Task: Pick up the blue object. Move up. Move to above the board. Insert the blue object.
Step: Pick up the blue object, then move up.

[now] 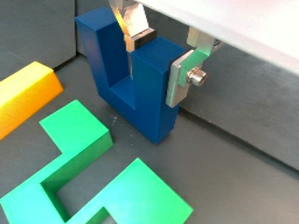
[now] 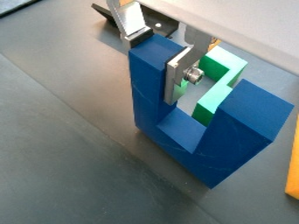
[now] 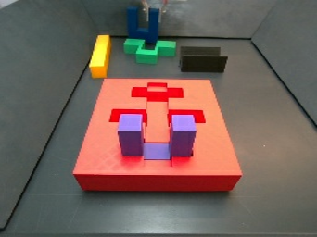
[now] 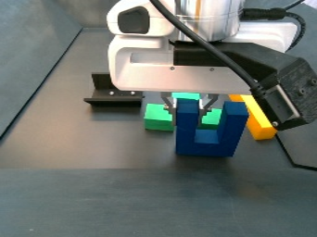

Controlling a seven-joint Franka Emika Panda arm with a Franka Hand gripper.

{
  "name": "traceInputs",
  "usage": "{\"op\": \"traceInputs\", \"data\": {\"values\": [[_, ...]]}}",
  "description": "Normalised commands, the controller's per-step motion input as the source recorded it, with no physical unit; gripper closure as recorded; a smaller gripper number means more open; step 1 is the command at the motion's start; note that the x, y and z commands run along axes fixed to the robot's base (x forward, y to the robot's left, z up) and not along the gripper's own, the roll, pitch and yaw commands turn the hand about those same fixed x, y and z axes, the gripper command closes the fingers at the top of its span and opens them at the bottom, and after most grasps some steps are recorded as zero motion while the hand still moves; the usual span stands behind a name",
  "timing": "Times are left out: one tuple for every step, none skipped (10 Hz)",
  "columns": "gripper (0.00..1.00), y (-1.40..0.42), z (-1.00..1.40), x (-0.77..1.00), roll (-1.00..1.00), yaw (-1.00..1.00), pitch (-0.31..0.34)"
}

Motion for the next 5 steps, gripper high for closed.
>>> {"op": "traceInputs", "data": {"values": [[1.00, 0.00, 0.00, 0.00, 0.00, 0.00, 0.000], [1.00, 0.00, 0.00, 0.00, 0.00, 0.00, 0.000], [1.00, 0.00, 0.00, 0.00, 0.00, 0.00, 0.000], [1.00, 0.00, 0.00, 0.00, 0.00, 0.00, 0.000], [1.00, 0.00, 0.83, 0.00, 0.00, 0.00, 0.000]]}}
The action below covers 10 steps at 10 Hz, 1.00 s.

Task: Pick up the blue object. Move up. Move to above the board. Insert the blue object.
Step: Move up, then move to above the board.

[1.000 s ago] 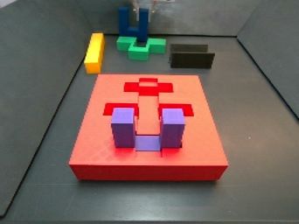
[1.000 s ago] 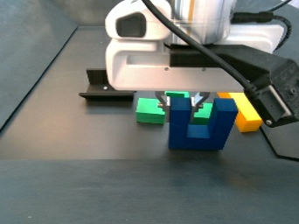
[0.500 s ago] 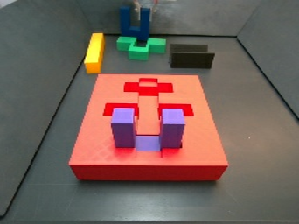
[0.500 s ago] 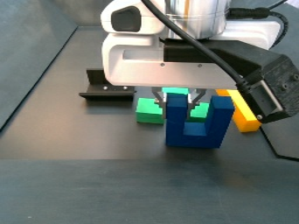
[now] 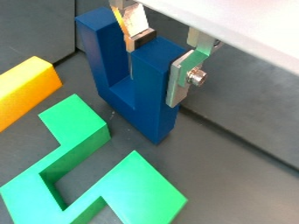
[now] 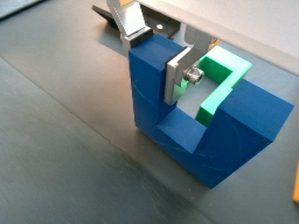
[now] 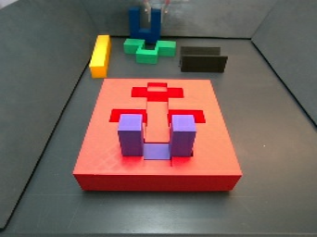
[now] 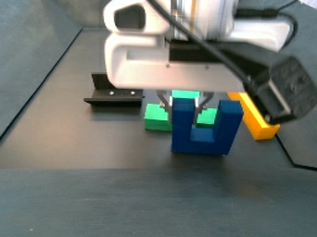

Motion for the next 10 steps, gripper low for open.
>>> {"op": "traceInputs", "data": {"values": [[1.00, 0.01, 0.75, -0.06, -0.01, -0.05, 0.029], [1.00, 0.01, 0.52, -0.07, -0.01, -0.05, 0.028], [1.00, 0.01, 0.17, -0.01, 0.00, -0.03, 0.001], [1.00, 0.00, 1.40, 0.00, 0.00, 0.00, 0.000], [1.00, -0.01, 1.40, -0.01, 0.00, 0.01, 0.013], [1.00, -0.01, 1.40, -0.03, 0.00, 0.00, 0.017], [1.00, 0.01, 1.40, 0.02, 0.01, 0.00, 0.027], [1.00, 0.01, 1.00, 0.04, -0.02, 0.00, 0.076], [1.00, 0.01, 0.76, 0.03, -0.02, 0.00, 0.082], [1.00, 0.01, 0.34, 0.03, -0.01, 0.00, 0.058]]}}
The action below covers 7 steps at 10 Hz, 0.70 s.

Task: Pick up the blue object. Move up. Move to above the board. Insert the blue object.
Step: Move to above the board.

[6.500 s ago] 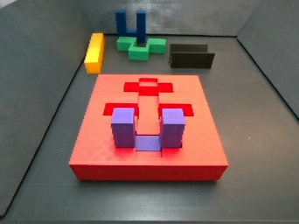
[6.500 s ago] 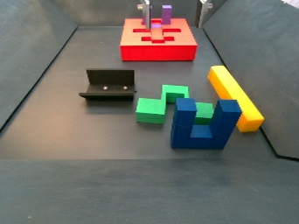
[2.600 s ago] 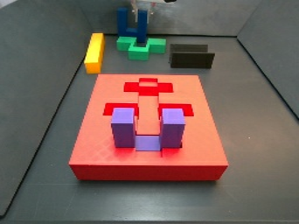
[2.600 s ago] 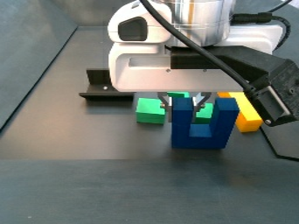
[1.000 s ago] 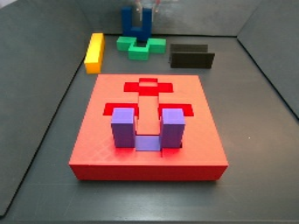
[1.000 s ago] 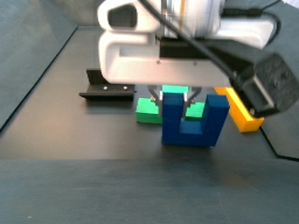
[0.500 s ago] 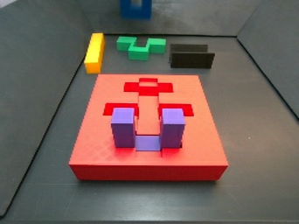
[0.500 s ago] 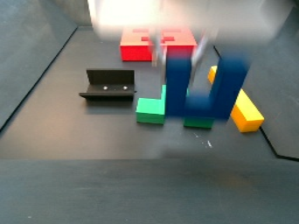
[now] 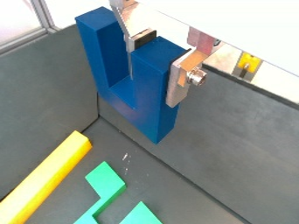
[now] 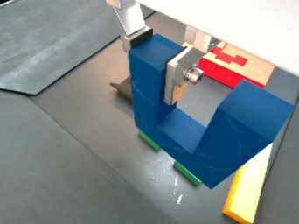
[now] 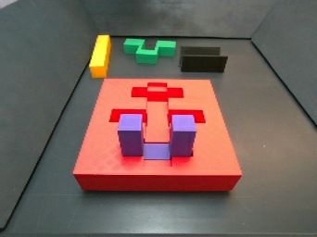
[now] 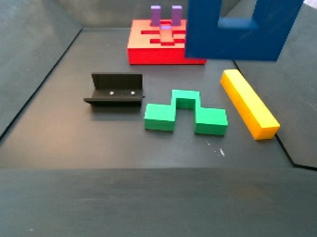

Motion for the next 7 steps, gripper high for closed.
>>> {"op": "traceInputs", "data": {"values": [[1.00, 0.01, 0.21, 0.03, 0.00, 0.00, 0.046], [1.00, -1.40, 0.14, 0.00, -0.03, 0.35, 0.169], [1.00, -1.40, 0.13, -0.01, 0.02, 0.31, 0.142], [1.00, -1.40, 0.13, -0.01, 0.05, 0.22, 0.062], [1.00, -1.40, 0.12, -0.02, 0.00, 0.10, 0.020], [1.00, -1.40, 0.12, -0.01, -0.01, 0.07, 0.021], [1.00, -1.40, 0.13, -0.01, 0.00, 0.03, 0.017]]}}
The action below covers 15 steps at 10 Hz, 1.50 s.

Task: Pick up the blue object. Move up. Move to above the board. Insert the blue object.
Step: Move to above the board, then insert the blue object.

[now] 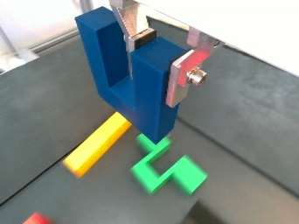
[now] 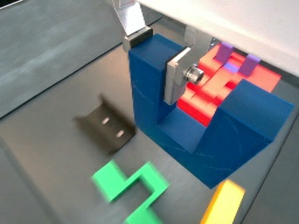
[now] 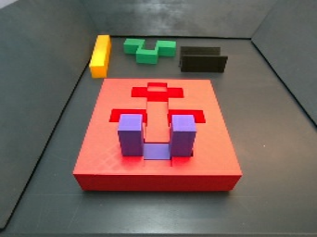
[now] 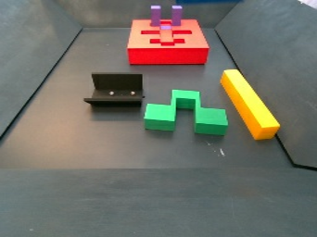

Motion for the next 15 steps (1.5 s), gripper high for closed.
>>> {"op": "traceInputs", "data": {"values": [[1.00, -1.40, 0.13, -0.02, -0.01, 0.03, 0.012], [1.00, -1.40, 0.13, -0.02, 0.00, 0.02, 0.011], [1.00, -1.40, 0.14, -0.02, -0.01, 0.02, 0.014], [1.00, -1.40, 0.15, -0.01, -0.01, 0.01, 0.023], [1.00, -1.40, 0.15, -0.01, -0.02, 0.01, 0.034], [1.00, -1.40, 0.16, 0.01, 0.01, 0.01, 0.060], [1.00, -1.40, 0.17, 0.04, 0.00, 0.01, 0.085], [1.00, -0.77, 0.09, 0.08, 0.02, 0.01, 0.123], [1.00, -0.42, 0.06, 0.10, 0.02, 0.00, 0.145], [1.00, -0.18, 0.04, 0.09, 0.04, 0.00, 0.149], [1.00, -0.05, -0.03, 0.00, 0.00, 0.00, 0.000], [1.00, -0.01, -0.37, 0.10, -0.06, -0.01, 0.000], [1.00, 0.16, -0.21, 0.56, -0.44, -0.14, -0.041], [1.00, 0.17, -0.11, 0.71, -0.48, -0.17, 0.000], [1.00, 0.14, -0.08, 0.72, -0.50, -0.19, -0.007]]}}
